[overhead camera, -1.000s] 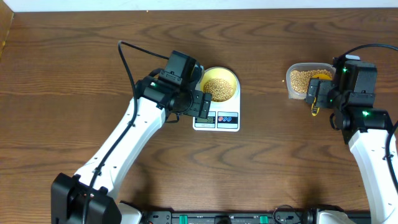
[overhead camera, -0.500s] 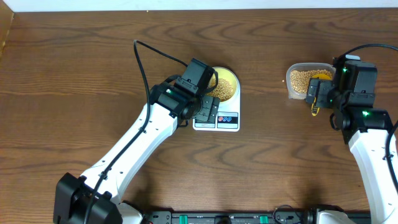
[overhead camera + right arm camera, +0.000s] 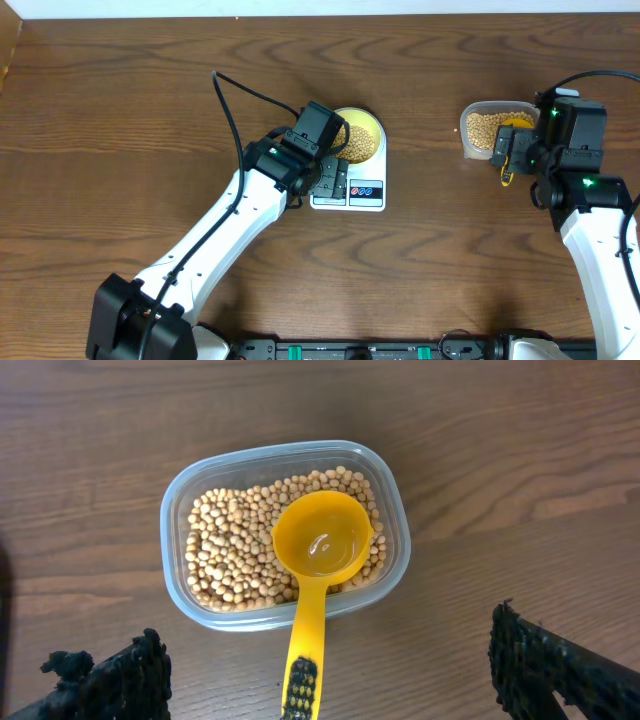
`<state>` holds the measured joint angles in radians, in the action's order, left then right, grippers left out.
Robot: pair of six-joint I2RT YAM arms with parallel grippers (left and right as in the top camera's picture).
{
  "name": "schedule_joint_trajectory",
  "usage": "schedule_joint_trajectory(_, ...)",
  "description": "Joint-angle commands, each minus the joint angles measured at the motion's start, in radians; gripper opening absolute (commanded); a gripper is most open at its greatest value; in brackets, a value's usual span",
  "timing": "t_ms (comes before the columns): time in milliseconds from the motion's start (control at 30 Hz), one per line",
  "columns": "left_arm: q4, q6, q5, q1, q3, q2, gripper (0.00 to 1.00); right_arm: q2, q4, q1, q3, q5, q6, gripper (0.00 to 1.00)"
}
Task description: Scoop item into bowl and weigh 50g on scale
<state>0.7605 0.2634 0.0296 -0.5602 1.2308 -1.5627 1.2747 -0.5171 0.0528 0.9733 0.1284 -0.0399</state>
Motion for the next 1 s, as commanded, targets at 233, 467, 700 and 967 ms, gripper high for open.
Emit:
schedule_joint_trajectory(233,-0.009,0.012,0.045,-0.028,-0.003,-0.008,0.88,-0.012,-0.003,-0.008,0.001,0.012,0.014,0.99)
schedule_joint_trajectory(467,-0.018,0.025,0.082,-0.063,-0.004,-0.008,0.88,-0.012,-0.003,-0.008,0.001,0.012,0.014,0.99)
schedule_joint_trajectory(700,-0.027,0.057,0.088,-0.065,-0.023,-0.008,0.88,-0.012,-0.003,-0.008,0.001,0.011,0.015,0.99)
schedule_joint_trajectory(967,-0.048,0.056,0.088,-0.065,-0.031,-0.008,0.88,-0.012,-0.003,-0.008,0.001,0.011,0.014,0.99)
